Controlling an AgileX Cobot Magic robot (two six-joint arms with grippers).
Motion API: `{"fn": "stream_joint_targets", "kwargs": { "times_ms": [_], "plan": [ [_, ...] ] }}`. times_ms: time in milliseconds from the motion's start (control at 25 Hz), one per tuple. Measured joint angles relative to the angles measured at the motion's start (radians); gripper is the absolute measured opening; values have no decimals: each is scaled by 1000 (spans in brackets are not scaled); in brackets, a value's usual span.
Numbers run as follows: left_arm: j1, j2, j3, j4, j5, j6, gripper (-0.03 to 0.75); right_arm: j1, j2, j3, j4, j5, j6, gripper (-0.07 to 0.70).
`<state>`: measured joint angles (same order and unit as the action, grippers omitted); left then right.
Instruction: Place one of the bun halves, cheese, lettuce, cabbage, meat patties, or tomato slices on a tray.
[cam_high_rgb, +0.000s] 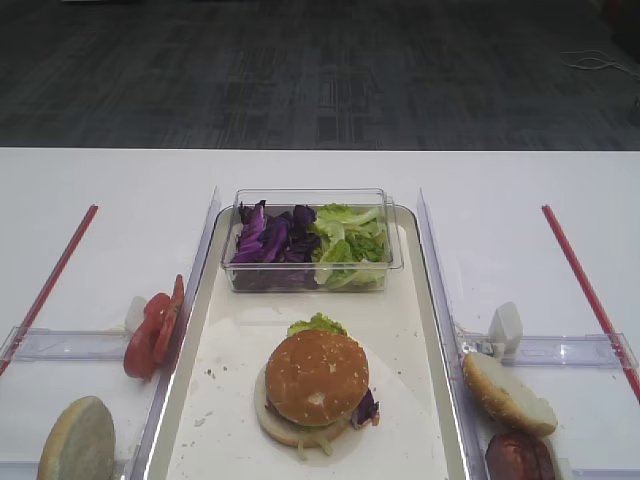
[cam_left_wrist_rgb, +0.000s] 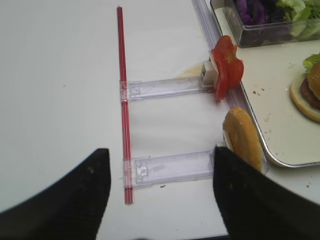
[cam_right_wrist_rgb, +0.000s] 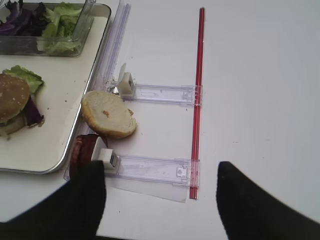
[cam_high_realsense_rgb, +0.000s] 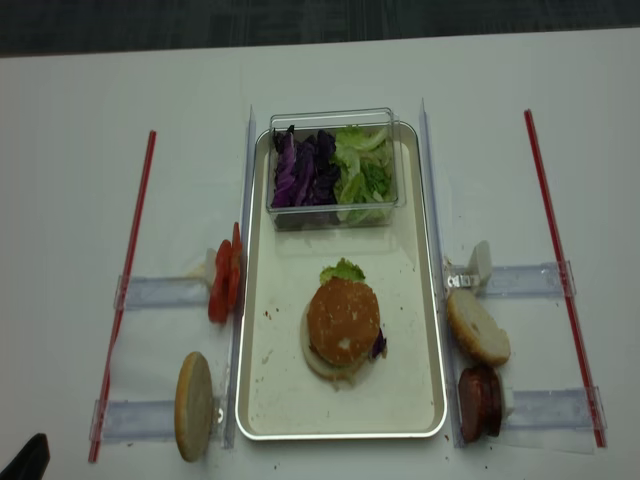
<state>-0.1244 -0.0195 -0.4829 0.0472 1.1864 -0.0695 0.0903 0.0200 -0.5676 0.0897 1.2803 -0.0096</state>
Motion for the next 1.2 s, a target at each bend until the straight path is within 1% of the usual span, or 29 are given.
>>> {"fn": "stream_joint_targets", "kwargs": {
  "times_ms": [160,400,560,640,720,800,840,960,1200],
  "plan": [
    [0,0,0,0,0,0,422,0,-36,31,0,4,-2,491],
    [0,0,0,0,0,0,422,0,-36,37,4,4,-43,491],
    [0,0,0,0,0,0,422,0,-36,48,0,1,-45,491],
    [0,0,0,0,0,0,422,0,-36,56,0,-18,-45,491],
    [0,0,0,0,0,0,422,0,-36,60,0,-49,-45,491],
    [0,0,0,0,0,0,422,0,-37,81,-4,-95,-45,491],
    [0,0,0,0,0,0,422,0,-37,91,-9,-104,-45,491],
    [0,0,0,0,0,0,422,0,-37,98,-22,-121,-43,491],
    [0,0,0,0,0,0,422,0,-37,98,-22,-122,-43,491]
  ]
}}
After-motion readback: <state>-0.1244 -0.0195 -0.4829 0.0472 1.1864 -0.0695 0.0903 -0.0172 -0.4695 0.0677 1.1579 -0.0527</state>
